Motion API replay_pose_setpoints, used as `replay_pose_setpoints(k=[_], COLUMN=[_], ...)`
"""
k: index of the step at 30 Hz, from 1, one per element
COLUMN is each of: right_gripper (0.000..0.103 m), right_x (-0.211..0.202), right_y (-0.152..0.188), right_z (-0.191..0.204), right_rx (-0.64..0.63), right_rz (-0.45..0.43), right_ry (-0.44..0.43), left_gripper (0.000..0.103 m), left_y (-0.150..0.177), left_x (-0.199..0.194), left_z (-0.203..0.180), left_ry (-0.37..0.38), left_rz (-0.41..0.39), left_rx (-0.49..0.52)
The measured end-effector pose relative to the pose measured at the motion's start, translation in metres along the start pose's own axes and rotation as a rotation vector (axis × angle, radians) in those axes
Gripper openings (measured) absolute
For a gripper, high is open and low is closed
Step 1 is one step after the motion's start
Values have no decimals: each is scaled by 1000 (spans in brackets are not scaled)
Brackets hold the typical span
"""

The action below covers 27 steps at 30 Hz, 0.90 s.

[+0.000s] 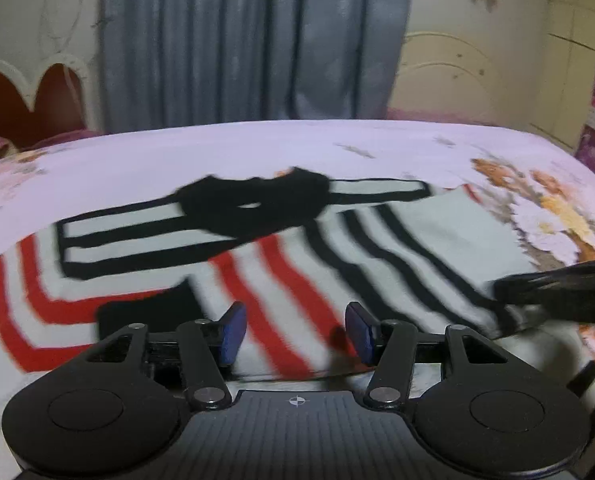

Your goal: Fold small clothes

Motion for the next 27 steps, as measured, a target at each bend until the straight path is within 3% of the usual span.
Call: replay_pose_setpoints(k=[5, 8, 10, 13, 17, 24, 27], right_gripper=[20, 18, 18, 17, 23, 23, 23], right_x=[12, 3, -4, -9, -20, -10, -4], right_y=[14, 17, 18, 19, 11, 10, 12], right_z=[23, -3, -26, -40, -23, 36, 67], right_rx=[-40, -10, 40, 81, 74, 1, -41], right_rz=[34, 19, 11, 16, -44, -25, -16], right_ry=[-7, 79, 142, 143, 150, 65, 30], left_gripper=[54, 54, 54, 54, 54, 54, 54], left_y=[7, 18, 27, 28, 30, 58, 81], left_x=[7, -1, -5, -9, -23, -62, -95], left_z=[4, 34, 56, 65, 79, 139, 180], left_ry=[-5, -66, -61, -52, -82, -187, -289], left_rz=[37, 36, 31, 21, -11, -16, -23], left_rx=[-3, -38, -89, -103, -160, -249, -312])
Point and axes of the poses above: each gripper's, at about its wrist camera, not at the fingertips, and x roughly the way its jaws point, z to its left, y to its underside, the point moved 5 cm from there along x, roughly the way its jaws point, and after that the axes turned 7 degrees about x, right-handed, at the moved point
